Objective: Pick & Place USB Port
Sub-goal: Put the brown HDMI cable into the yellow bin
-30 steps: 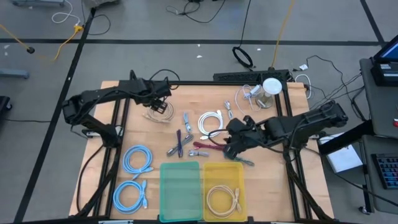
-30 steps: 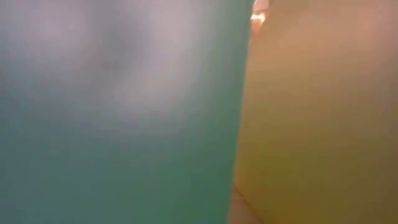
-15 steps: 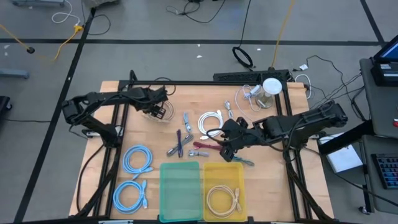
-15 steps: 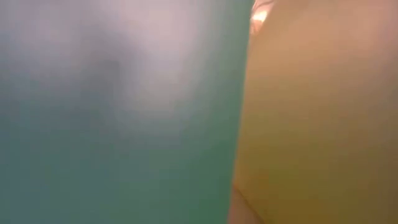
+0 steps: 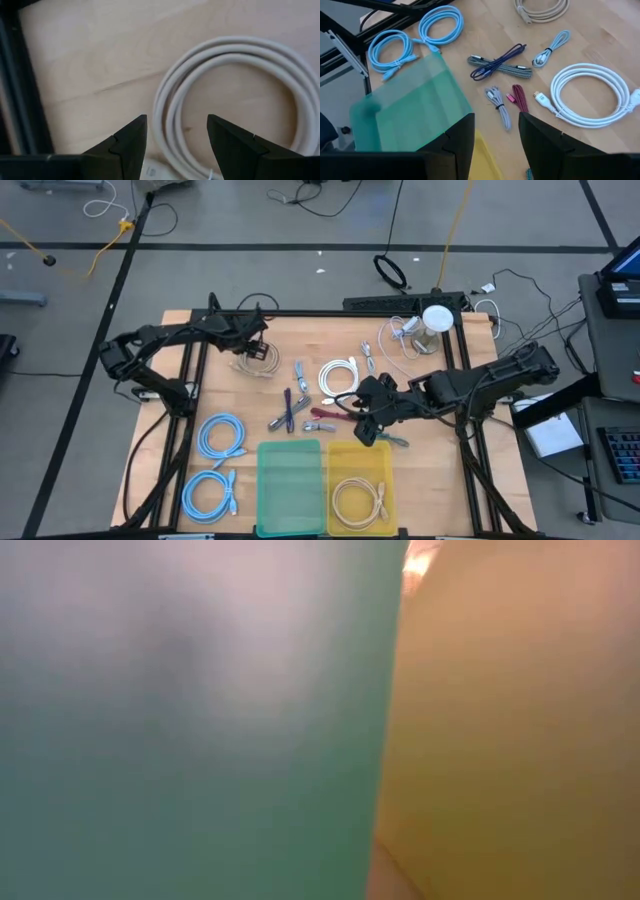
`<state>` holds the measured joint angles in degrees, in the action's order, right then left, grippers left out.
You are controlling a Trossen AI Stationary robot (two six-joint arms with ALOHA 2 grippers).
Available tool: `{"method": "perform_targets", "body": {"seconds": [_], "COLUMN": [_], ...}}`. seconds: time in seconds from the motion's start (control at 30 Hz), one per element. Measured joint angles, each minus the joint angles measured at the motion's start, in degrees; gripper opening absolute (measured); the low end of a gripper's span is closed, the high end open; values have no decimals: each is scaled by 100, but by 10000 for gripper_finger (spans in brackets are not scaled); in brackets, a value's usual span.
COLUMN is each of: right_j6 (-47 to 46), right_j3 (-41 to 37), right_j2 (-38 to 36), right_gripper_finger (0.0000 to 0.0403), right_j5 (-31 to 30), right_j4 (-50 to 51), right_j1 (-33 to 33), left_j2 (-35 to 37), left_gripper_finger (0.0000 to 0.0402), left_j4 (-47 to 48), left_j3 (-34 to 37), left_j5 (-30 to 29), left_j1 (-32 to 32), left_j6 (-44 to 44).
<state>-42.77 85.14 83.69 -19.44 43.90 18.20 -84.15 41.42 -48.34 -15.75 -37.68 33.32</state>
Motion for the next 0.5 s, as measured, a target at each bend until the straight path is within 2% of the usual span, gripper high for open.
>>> {"method": "perform_targets", "body": {"seconds": [0.2,0.5], "right_j6": [-21,-85], "right_j3": [2,4], "right_j2": [-1,-1], "right_gripper_finger": [148,148], "right_j5": [2,14], "right_j4": [-42,-43], "right_j1": [-2,26], "left_j2": [-348,-1224], "left_gripper_finger": [211,211], "left_j4": [-96,-196], "left_j3": [0,-46], "left_j5": [110,-123], "left_j1": [-77,-71], "left_j6": [-26,-307]}}
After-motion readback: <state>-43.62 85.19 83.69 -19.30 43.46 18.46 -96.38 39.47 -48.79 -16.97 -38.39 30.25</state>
